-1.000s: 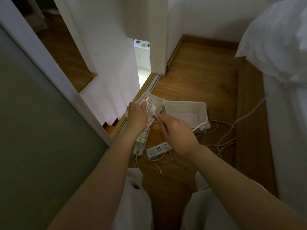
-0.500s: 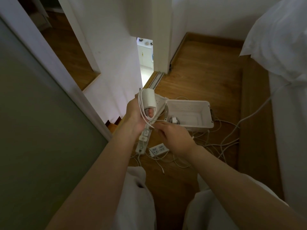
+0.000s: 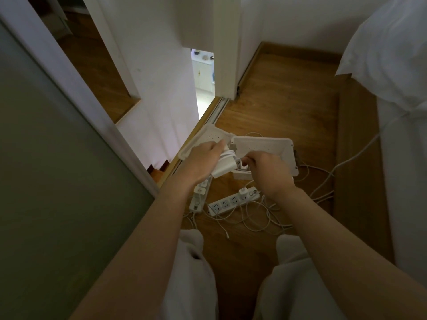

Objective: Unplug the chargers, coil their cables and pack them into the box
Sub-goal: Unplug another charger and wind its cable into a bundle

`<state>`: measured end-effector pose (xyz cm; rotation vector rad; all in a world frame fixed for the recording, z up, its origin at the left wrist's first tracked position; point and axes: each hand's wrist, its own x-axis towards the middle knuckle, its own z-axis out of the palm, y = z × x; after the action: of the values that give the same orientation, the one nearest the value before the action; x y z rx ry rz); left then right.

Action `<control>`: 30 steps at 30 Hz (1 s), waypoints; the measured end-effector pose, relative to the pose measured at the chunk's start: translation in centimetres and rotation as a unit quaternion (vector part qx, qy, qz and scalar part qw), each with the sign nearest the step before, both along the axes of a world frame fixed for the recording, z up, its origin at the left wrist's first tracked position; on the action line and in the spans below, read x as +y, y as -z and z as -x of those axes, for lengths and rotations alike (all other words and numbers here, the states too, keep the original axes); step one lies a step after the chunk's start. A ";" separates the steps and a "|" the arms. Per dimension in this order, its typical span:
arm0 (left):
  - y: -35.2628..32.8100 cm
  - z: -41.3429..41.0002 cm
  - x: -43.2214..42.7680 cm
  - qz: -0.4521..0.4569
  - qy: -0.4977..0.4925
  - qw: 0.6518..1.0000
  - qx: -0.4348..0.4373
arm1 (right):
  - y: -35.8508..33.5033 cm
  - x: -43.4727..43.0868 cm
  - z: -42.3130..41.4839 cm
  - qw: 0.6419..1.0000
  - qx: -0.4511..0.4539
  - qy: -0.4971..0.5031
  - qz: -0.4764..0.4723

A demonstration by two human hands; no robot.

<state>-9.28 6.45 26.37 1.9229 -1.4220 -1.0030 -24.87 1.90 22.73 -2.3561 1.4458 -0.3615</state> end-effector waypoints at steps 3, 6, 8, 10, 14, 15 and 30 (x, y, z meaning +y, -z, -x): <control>0.7 0.0 -0.3 -0.006 -0.005 0.999 -0.050 | -0.3 0.0 0.0 1.000 -0.025 0.012 0.010; 1.3 -0.1 -0.6 0.001 -0.032 0.997 -0.077 | -0.9 0.4 -0.1 0.999 -0.038 0.015 0.024; 1.8 -0.2 -0.8 0.010 -0.045 0.991 -0.124 | -1.3 0.7 0.0 0.998 -0.054 0.010 0.036; 2.2 -0.2 -0.8 -0.004 -0.064 0.984 -0.165 | -1.7 1.3 -0.2 0.996 -0.068 -0.013 0.057; 2.9 -0.2 -0.9 -0.028 -0.105 0.990 -0.092 | -1.9 3.1 -1.2 0.991 -0.099 -0.069 0.052; 3.0 -0.2 -1.0 -0.025 -0.103 0.991 -0.086 | -2.0 3.4 -1.4 0.990 -0.108 -0.074 0.048; 1.5 1.0 -0.6 -0.127 0.004 0.987 -0.095 | -2.2 3.0 -1.2 0.989 -0.001 -0.138 0.046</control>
<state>-10.24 5.81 24.88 2.2490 -1.4649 -1.0721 -23.69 4.93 24.95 -2.5841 1.1023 -0.3637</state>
